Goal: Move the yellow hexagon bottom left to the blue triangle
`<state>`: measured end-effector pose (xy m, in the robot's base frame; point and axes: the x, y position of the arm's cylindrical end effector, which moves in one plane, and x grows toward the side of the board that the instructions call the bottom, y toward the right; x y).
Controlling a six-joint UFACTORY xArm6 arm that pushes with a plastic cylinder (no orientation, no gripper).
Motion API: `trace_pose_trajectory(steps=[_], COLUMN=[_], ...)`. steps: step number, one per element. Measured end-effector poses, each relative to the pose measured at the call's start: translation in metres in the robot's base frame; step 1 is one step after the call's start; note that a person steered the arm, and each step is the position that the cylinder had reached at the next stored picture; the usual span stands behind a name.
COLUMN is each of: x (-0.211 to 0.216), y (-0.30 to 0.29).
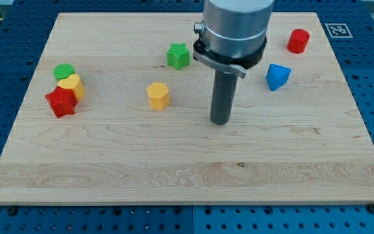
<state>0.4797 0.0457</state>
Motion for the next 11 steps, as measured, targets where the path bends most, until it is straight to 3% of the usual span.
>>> trace_pose_trajectory(steps=[2,4,6,9,11], x=[-0.014,-0.041,-0.096,-0.064,-0.040], y=[-0.091,-0.092,-0.092,-0.148,-0.080])
